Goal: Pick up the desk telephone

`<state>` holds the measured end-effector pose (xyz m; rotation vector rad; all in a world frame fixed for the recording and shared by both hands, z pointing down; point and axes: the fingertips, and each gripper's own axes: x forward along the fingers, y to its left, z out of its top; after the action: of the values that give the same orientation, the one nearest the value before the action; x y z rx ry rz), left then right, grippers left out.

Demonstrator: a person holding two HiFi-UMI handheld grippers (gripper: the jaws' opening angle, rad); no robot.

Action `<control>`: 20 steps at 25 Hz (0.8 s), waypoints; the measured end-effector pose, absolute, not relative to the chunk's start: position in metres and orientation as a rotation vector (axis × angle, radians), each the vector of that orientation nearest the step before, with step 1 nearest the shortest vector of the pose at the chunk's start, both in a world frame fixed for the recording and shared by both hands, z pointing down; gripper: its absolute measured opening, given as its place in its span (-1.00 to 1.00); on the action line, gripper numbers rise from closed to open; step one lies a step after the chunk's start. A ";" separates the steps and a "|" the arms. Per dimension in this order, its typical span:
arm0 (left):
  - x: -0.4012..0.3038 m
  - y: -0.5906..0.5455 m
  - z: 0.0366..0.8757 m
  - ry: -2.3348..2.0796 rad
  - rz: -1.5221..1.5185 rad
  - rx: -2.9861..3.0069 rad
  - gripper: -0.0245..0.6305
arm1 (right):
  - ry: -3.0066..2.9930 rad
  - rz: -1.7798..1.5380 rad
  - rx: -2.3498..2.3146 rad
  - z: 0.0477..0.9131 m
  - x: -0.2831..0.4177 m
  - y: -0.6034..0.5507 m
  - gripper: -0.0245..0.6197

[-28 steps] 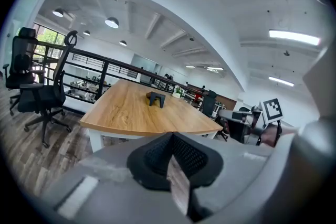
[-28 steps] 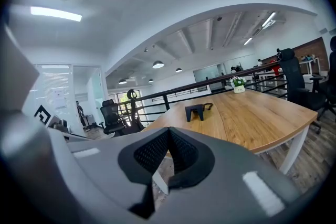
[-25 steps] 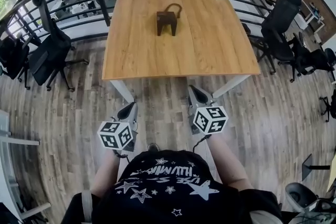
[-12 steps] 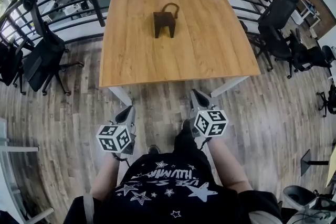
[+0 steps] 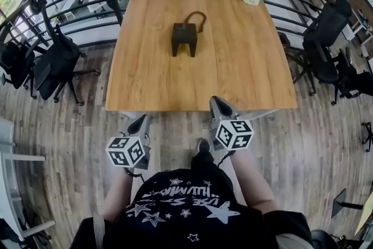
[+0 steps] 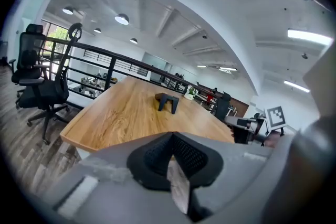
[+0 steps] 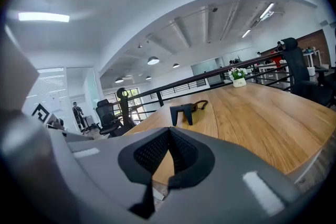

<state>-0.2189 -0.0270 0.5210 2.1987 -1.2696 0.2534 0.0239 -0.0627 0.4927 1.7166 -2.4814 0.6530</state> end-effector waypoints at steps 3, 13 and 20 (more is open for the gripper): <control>-0.200 -0.057 0.515 -1.308 0.254 2.191 -0.92 | -2.509 0.657 1.685 0.490 0.042 -0.099 -0.92; -0.121 -0.129 0.505 -1.358 0.252 2.186 -0.92 | -2.580 0.679 1.550 0.487 0.095 -0.172 -0.92; -0.078 -0.158 0.502 -1.381 0.267 2.174 -0.92 | -2.612 0.706 1.496 0.487 0.131 -0.205 -0.92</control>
<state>-0.0784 -0.1584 0.5015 2.1738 -1.3810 0.2668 0.1308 -0.2049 0.4874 1.4963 -2.6121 0.7064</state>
